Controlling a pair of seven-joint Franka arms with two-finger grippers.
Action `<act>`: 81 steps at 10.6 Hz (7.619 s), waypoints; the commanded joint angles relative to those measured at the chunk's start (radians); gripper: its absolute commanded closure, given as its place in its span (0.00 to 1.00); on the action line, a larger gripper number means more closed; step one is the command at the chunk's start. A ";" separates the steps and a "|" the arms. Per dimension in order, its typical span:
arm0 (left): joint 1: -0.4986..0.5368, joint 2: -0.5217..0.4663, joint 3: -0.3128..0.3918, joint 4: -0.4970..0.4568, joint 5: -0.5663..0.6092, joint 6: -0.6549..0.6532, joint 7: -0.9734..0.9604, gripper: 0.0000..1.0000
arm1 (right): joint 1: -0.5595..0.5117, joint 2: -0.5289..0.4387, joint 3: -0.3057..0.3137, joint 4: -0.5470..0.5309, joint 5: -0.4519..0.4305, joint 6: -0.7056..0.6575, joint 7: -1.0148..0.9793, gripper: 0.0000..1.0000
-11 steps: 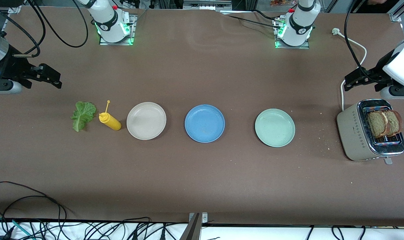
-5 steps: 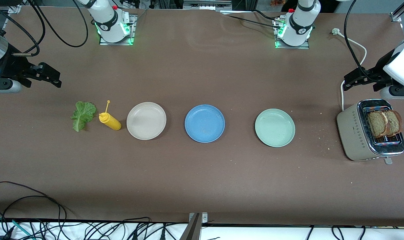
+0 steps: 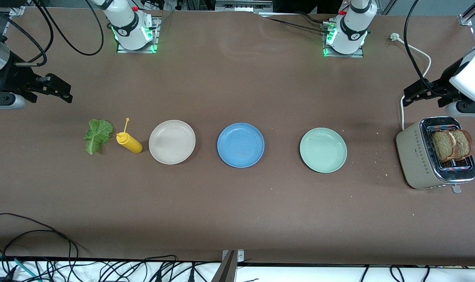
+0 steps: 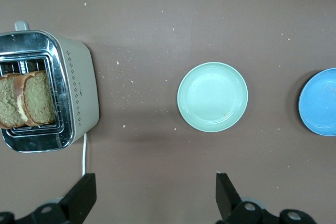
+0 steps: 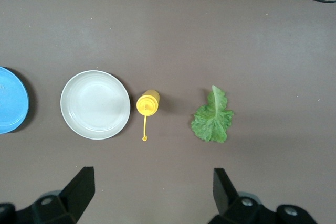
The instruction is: Make sandwich in blue plate with both arms
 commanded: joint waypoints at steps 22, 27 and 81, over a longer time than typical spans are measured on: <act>0.005 -0.002 0.001 -0.004 -0.019 -0.009 0.022 0.00 | 0.009 -0.003 0.002 0.010 -0.005 -0.018 0.010 0.00; 0.005 -0.004 0.001 -0.008 -0.016 -0.013 0.022 0.00 | 0.009 -0.003 -0.001 0.004 -0.005 -0.020 0.009 0.00; 0.327 0.196 -0.328 0.147 -0.066 -0.165 -0.324 1.00 | -0.010 -0.097 -0.125 -0.192 -0.043 -0.020 0.004 0.00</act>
